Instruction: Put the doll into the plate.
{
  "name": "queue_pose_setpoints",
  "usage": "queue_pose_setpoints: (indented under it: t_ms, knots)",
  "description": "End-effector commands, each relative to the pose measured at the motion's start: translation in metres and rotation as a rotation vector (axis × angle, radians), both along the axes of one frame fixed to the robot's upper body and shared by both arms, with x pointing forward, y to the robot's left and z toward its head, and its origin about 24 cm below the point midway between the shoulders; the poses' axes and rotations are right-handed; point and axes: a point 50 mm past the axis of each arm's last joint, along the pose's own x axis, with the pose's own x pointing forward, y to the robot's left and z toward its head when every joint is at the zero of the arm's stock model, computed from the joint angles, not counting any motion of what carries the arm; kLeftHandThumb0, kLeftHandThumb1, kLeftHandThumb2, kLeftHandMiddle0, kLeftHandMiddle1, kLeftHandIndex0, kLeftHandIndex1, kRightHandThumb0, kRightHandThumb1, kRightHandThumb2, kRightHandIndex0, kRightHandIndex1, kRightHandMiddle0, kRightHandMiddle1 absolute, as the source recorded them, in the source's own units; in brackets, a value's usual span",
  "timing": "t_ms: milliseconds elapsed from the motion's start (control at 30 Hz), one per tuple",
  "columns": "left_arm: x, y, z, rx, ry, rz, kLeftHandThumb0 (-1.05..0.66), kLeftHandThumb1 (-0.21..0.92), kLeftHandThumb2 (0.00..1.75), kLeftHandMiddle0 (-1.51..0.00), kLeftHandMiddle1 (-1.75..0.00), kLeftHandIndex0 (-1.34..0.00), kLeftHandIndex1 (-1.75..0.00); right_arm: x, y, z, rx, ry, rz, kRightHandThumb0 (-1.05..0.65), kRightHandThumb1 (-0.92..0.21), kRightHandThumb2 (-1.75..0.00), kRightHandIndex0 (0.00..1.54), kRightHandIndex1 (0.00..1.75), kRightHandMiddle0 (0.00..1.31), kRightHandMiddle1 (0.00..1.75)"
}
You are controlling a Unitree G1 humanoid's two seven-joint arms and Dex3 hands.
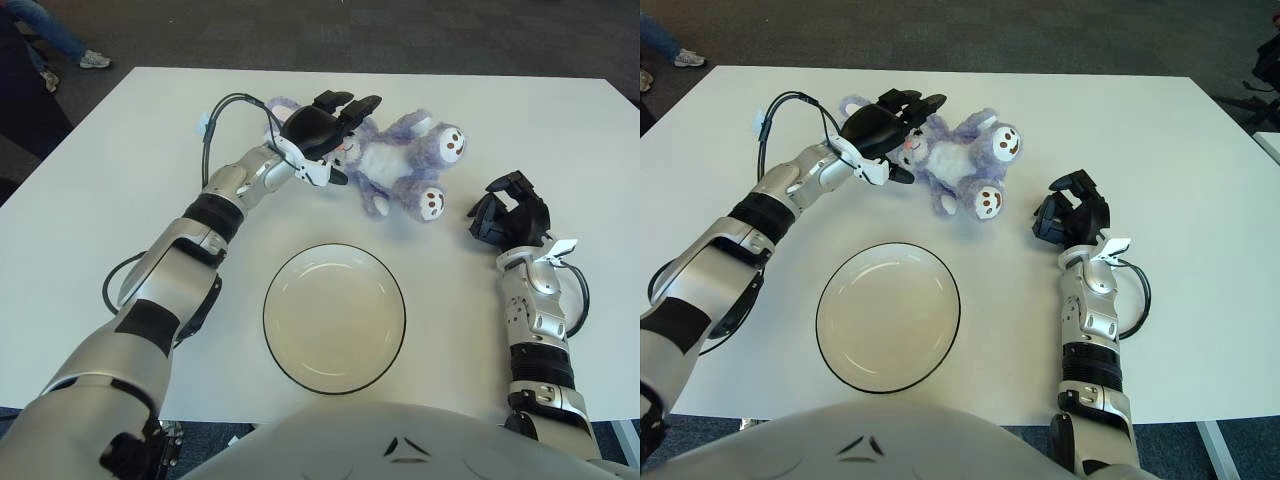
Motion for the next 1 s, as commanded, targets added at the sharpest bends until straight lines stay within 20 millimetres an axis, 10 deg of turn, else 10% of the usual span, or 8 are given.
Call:
queue_pose_setpoints:
  t_ms: [0, 967]
  knots:
    - [0.005, -0.004, 0.005, 0.042, -0.012, 0.007, -0.81, 0.57, 0.66, -0.07, -0.29, 0.00, -0.05, -0.011, 0.004, -0.023, 0.033, 0.100, -0.003, -0.01, -0.14, -1.51, 0.72, 1.75, 0.57, 1.68]
    - [0.020, -0.023, -0.006, 0.179, -0.027, 0.087, -0.84, 0.74, 0.48, -0.10, -0.36, 0.00, -0.15, -0.009, 0.002, -0.025, 0.042, 0.101, 0.002, -0.01, -0.12, -1.52, 0.73, 1.75, 0.59, 1.67]
